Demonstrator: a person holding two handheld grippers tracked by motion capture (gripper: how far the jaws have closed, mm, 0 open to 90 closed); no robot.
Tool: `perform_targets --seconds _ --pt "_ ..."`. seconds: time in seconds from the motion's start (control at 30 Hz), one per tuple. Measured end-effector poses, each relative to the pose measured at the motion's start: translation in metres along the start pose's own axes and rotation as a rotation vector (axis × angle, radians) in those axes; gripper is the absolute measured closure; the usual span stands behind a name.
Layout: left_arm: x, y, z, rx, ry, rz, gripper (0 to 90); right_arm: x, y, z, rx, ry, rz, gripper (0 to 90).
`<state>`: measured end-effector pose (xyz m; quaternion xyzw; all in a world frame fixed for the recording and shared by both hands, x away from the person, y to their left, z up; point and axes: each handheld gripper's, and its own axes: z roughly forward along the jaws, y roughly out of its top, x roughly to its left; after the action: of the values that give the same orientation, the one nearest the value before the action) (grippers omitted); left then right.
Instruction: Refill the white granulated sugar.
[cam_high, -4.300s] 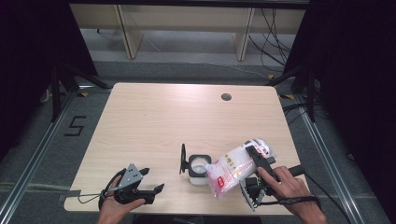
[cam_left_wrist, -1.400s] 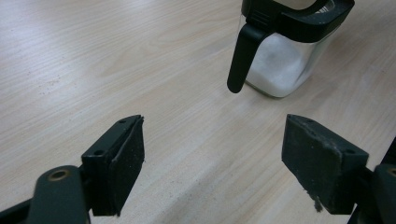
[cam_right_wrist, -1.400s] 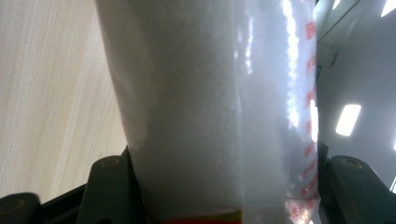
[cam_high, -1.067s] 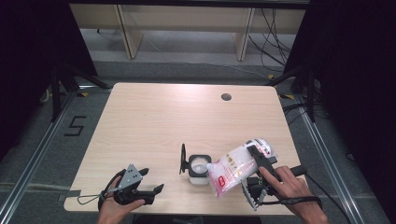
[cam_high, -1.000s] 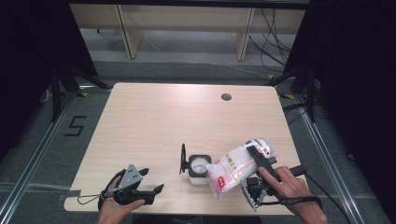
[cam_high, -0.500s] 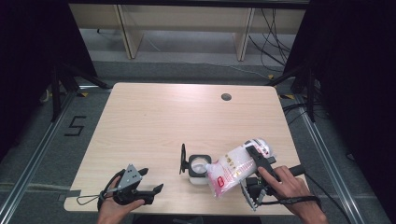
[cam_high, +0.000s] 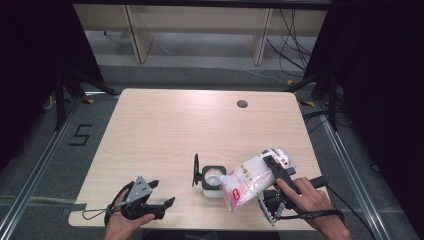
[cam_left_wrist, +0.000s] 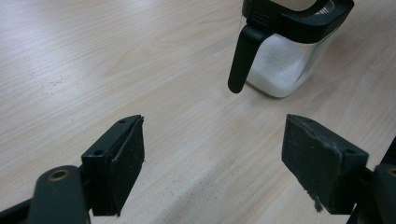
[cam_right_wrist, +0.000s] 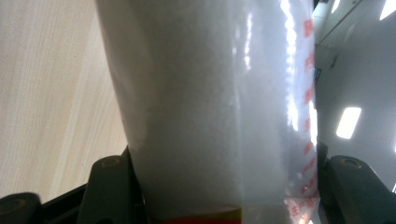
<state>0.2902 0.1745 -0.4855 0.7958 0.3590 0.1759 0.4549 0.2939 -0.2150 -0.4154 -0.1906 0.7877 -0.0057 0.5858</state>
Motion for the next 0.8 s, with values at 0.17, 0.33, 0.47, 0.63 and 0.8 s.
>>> perform_targets --seconds 0.17,0.33,0.47,0.63,0.8 --pt "0.0002 0.0003 0.0003 -0.006 -0.004 0.007 20.6 0.0027 -0.0003 -0.0014 0.021 0.008 0.05 42.4" --pt "-0.0008 -0.0001 0.0007 -0.009 -0.001 -0.01 20.5 0.0017 0.001 0.0011 -0.005 -0.004 0.01 42.4" --pt "0.0002 0.0002 0.0004 -0.006 -0.004 0.007 20.5 0.0023 0.001 0.0001 0.006 0.003 0.025 42.4" --pt "0.0001 0.0002 0.0006 -0.009 -0.005 0.004 20.6 0.0023 0.0025 -0.0011 0.017 0.014 0.029 42.4" --pt "0.0 0.0001 0.0005 -0.008 -0.004 0.005 20.6 0.002 0.0038 -0.0009 0.013 0.016 0.022 42.4"
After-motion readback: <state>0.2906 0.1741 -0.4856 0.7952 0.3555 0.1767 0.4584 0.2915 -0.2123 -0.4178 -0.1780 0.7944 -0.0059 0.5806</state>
